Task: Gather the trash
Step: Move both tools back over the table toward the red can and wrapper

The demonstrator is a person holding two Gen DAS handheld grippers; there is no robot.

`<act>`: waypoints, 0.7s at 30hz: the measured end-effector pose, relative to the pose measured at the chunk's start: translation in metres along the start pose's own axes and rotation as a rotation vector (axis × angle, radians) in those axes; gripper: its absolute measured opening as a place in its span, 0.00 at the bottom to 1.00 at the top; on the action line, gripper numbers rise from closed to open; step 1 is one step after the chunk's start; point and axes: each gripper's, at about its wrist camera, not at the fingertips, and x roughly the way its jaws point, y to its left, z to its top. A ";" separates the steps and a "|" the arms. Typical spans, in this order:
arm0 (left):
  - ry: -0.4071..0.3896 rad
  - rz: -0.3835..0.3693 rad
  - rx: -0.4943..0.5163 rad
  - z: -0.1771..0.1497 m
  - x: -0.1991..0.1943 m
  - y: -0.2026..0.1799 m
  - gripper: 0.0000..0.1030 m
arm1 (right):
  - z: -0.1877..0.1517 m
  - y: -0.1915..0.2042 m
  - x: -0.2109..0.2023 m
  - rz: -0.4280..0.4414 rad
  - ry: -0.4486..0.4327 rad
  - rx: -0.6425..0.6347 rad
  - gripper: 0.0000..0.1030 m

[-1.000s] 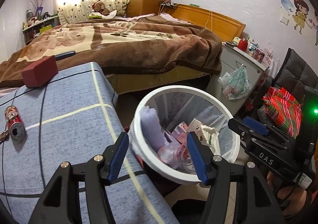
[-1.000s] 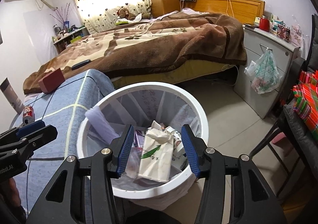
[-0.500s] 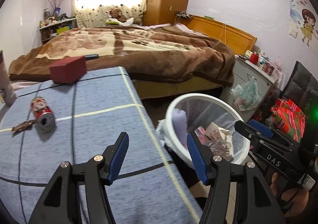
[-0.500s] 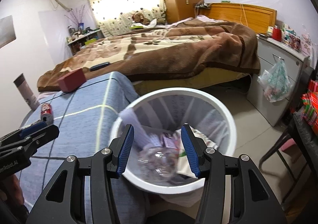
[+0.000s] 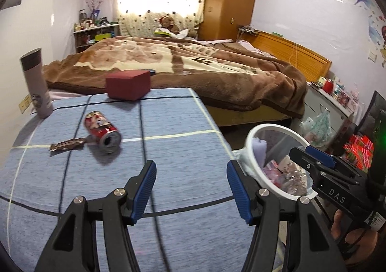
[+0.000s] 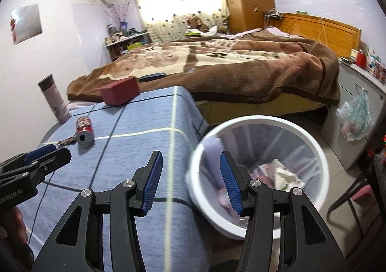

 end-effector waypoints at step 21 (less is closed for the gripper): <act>0.003 0.199 -0.172 -0.013 -0.027 0.152 0.61 | 0.014 0.116 0.040 0.172 0.049 -0.193 0.50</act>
